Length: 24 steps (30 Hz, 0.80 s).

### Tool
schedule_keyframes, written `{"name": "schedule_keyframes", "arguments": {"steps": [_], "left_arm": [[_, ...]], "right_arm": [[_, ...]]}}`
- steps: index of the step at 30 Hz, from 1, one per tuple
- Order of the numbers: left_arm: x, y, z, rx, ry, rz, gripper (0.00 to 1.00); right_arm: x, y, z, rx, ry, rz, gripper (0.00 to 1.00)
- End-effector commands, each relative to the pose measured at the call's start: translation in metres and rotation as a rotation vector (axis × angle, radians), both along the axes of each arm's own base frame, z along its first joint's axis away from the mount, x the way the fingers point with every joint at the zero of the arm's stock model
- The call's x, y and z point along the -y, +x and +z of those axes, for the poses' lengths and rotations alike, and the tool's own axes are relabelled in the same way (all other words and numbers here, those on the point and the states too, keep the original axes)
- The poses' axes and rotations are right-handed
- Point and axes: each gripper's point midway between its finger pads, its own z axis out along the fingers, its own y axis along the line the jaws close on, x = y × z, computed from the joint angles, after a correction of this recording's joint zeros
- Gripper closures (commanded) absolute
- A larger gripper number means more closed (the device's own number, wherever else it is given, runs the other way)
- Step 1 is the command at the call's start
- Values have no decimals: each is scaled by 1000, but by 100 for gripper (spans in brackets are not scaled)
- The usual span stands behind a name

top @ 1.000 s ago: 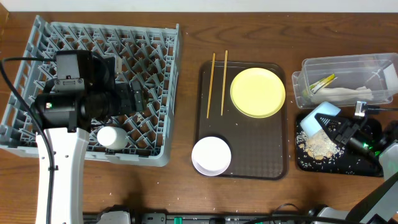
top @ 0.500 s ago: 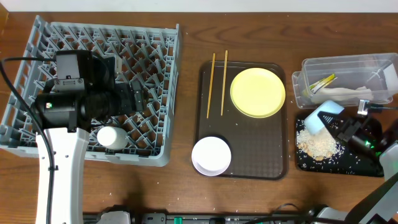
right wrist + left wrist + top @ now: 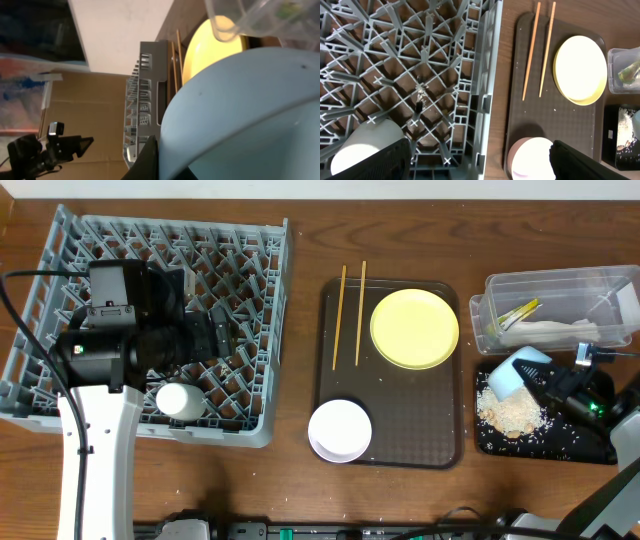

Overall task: Sort waste into correct bins and load items into the dishwasher
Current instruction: 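Tip the light-blue bowl over the black tray to pour out rice, then set the empty light-blue bowl back on the dark tray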

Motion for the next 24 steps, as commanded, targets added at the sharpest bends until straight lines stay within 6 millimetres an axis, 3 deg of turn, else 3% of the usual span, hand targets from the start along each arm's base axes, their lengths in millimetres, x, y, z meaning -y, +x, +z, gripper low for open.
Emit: {"name": "schedule_keyframes", "arguments": {"steps": [1, 3, 4, 6, 7, 11, 16, 20, 24], "left_arm": [[-1, 0, 2, 4, 16, -11, 10], [-1, 0, 2, 6, 17, -11, 10], [-1, 0, 2, 4, 16, -11, 10], [-1, 0, 2, 3, 16, -11, 10], [-1, 0, 2, 6, 17, -11, 10], [-1, 0, 2, 7, 16, -11, 10], [-1, 2, 3, 15, 17, -11, 10], [-1, 5, 5, 29, 18, -11, 10], [-1, 6, 6, 35, 18, -11, 10]], "right_arm": [[2, -1, -9, -87, -15, -28, 99], [-11, -4, 17, 64, 50, 37, 99], [-11, -3, 14, 94, -12, 50, 99], [3, -5, -27, -134, -144, -18, 99], [1, -7, -27, -160, -121, -21, 99], [-18, -15, -6, -98, -135, 61, 99], [-34, -29, 13, -131, -488, 181, 99], [-74, -33, 34, -46, -676, 314, 99], [-104, -38, 20, -122, -807, 377, 99]]}}
